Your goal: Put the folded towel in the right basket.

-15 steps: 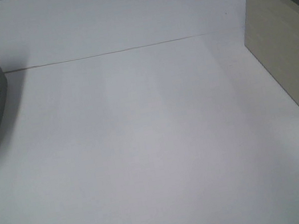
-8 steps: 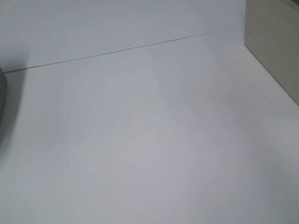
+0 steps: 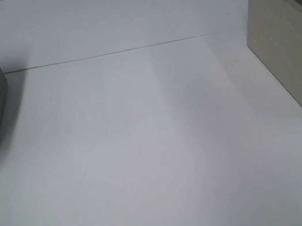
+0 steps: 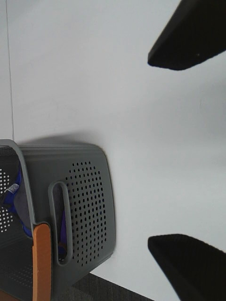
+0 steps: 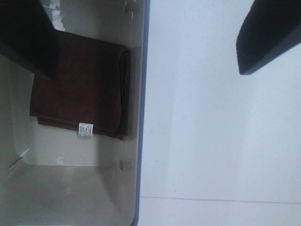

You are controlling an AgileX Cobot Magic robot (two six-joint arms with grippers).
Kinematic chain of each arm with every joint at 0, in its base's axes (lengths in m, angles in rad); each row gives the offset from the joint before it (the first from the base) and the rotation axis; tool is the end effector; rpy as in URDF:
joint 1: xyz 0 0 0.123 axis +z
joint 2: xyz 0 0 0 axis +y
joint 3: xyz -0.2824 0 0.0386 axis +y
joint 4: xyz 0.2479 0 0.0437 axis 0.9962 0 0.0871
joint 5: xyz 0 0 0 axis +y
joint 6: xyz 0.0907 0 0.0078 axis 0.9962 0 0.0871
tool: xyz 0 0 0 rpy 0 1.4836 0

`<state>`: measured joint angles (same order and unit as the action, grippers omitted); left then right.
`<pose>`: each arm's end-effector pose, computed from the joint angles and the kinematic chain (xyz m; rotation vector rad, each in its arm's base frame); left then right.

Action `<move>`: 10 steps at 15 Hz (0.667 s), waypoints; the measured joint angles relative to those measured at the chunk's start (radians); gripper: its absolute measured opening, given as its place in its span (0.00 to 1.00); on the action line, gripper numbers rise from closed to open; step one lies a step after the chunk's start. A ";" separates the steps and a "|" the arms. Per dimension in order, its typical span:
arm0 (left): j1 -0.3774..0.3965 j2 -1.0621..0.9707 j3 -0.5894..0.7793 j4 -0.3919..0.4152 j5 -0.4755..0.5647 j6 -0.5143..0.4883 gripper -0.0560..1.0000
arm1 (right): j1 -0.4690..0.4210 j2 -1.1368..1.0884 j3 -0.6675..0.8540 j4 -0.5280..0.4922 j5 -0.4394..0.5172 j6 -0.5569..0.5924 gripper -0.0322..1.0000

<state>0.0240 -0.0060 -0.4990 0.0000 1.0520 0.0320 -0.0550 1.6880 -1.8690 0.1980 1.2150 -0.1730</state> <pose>-0.0053 -0.0001 0.2776 0.0081 2.0308 0.0353 0.3604 -0.0030 0.4142 -0.1358 2.4920 0.1670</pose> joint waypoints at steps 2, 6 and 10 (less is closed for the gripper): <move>0.000 0.000 0.000 0.000 0.000 0.000 0.89 | 0.045 -0.081 0.100 -0.046 0.000 0.002 0.98; 0.000 0.000 0.000 0.000 0.000 0.000 0.89 | 0.055 -0.298 0.420 -0.130 0.000 0.006 0.98; 0.000 0.000 0.000 0.000 0.000 0.000 0.89 | 0.055 -0.529 0.680 -0.132 0.000 0.018 0.98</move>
<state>0.0240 -0.0060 -0.4990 0.0000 1.0520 0.0320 0.0000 1.1590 -1.1890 0.0660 1.2150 -0.1550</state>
